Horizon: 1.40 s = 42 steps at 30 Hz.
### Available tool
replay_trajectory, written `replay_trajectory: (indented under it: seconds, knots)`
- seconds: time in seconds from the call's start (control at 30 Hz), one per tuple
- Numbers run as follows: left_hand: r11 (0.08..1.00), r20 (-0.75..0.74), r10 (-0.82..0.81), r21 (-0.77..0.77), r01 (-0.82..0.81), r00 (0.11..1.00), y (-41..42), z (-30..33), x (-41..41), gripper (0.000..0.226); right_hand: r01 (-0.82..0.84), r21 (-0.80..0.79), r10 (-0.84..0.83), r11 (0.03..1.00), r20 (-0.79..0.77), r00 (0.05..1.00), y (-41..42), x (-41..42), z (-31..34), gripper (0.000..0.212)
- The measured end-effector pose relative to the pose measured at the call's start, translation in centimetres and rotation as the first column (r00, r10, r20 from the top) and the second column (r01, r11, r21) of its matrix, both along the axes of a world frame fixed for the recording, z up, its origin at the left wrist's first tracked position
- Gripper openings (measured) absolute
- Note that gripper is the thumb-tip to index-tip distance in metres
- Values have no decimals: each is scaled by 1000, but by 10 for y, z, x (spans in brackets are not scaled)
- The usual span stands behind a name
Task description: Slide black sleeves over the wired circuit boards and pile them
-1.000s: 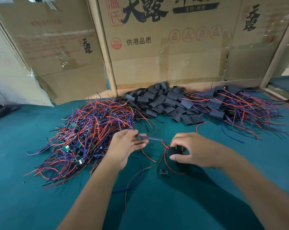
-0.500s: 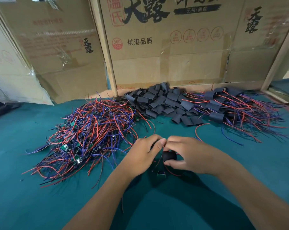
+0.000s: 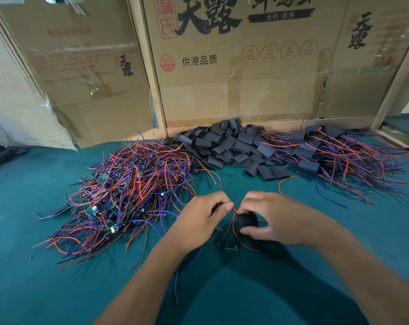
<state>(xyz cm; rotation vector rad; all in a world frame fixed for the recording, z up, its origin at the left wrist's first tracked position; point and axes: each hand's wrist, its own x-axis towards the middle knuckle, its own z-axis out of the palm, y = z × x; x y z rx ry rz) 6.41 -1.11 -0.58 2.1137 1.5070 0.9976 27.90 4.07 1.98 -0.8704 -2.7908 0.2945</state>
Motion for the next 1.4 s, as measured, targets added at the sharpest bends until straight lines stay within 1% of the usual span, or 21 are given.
replay_trajectory:
  seconds: [0.1, 0.2, 0.37, 0.53, 0.73, 0.87, 1.1, 1.27, 1.4]
  knots:
    - [998, 43, 51, -35, -50, 998, 1, 1, -6, 22, 89, 35, -89, 995, -14, 996, 9, 12, 3, 25]
    - [998, 57, 40, -49, -37, 998, 0, 1, -5, 23, 152, 67, -148, 986, -56, 987, 16, 19, 0, 30]
    - [998, 70, 0, -70, 5, 998, 0, 3, -4, 22, 134, 16, -132, 991, -103, 986, 16, 12, -5, 36]
    - [993, 60, -46, -103, 52, 997, -3, 3, -2, 21, 98, 18, -95, 995, -131, 987, 14, 9, -7, 38]
    - [990, 57, -34, -131, 42, 998, -2, 3, -3, 22, 60, 54, -54, 997, -97, 994, 12, 9, -4, 38]
    - [992, 50, -18, -125, 24, 999, -1, 4, -3, 23, 97, 73, -87, 993, -130, 988, 14, 14, -2, 41]
    - [991, 52, -15, -134, 21, 999, -3, 5, -3, 24, 68, 97, -62, 993, -66, 996, 13, 9, -6, 42]
    - [991, 17, -24, -130, 26, 1000, -3, 5, -2, 22, 80, 109, -76, 991, -41, 996, 15, 10, -7, 44]
    - [992, 46, -23, -122, 28, 999, -3, 6, -3, 22, 77, 104, -74, 992, -34, 997, 16, 12, -7, 43]
